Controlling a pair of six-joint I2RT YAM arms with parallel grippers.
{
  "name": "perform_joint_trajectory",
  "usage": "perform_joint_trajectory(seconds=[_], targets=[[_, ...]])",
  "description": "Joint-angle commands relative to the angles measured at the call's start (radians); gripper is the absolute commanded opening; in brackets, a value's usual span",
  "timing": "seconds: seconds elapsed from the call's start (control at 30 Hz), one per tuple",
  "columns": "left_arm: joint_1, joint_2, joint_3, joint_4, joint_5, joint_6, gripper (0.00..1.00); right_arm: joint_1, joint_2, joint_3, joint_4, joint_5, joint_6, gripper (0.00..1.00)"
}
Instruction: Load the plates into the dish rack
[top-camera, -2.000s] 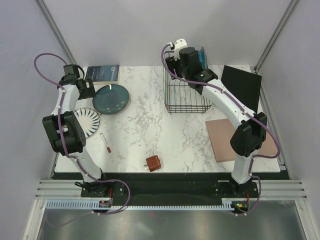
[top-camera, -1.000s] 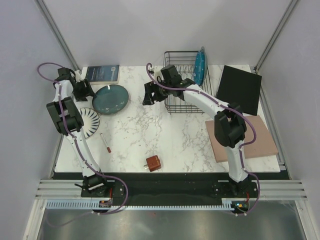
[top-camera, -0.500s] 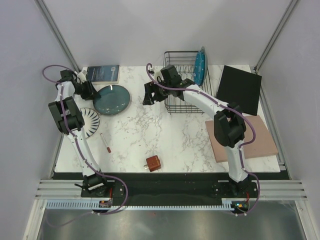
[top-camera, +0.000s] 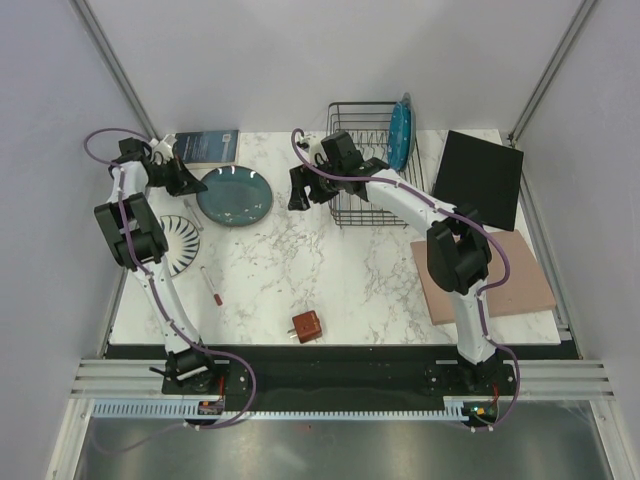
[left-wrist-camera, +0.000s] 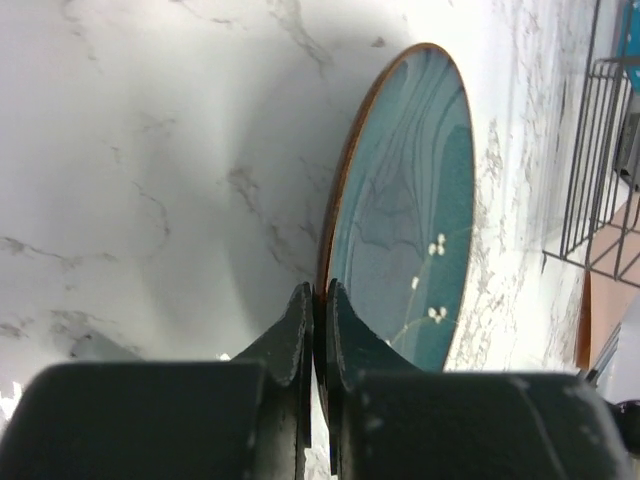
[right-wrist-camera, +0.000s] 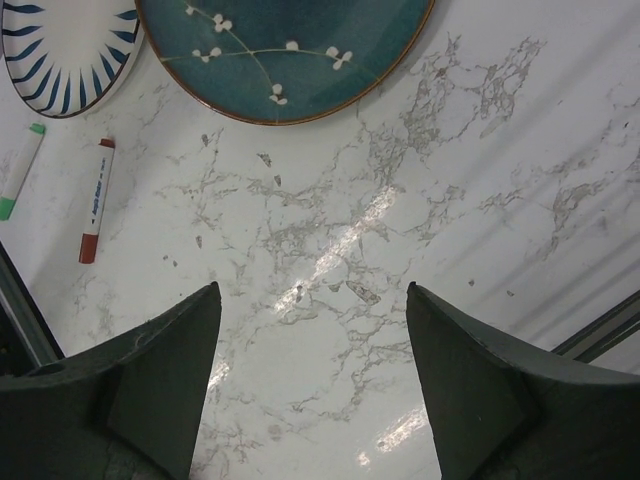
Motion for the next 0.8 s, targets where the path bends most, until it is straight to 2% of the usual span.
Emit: perform_joint_trajectory(seconds=[0.0,0.17,0.33,0.43,0.47,0.6,0.77], targets=[[-0.01,-0.151,-0.02,-0.03,0.098,0.035,0.02,-0.008,-0.019,0.027,0.014,0.02,-0.018,0.82],[-0.01,-0.264,-0.043,-0.076,0.235,0.027,0.02,-0.034,-0.023,0.051,0.017,0.022,-0.007,0.83],[-0.009,-0.313,-0.049,-0.139,0.379,0.037,0.02,-0.087,-0.025,0.065,0.034,-0.021,0.034,0.85],[-0.005,-0.338,-0.078,-0.162,0.507,0.044,0.02,-0.139,-0.023,0.052,0.075,-0.143,0.097,0.88],[-0.007,-0.344,-0.087,-0.162,0.539,0.044,0.02,-0.153,-0.017,0.044,0.125,-0.252,0.12,0.88],[-0.01,-0.362,-0.124,-0.161,0.651,0.032,0.02,-0.2,0.01,0.006,0.334,-0.482,0.336,0.88],[-0.018,-0.388,-0.17,-0.115,0.719,-0.031,0.03,-0.188,0.043,0.009,0.457,-0.558,0.459,0.9]])
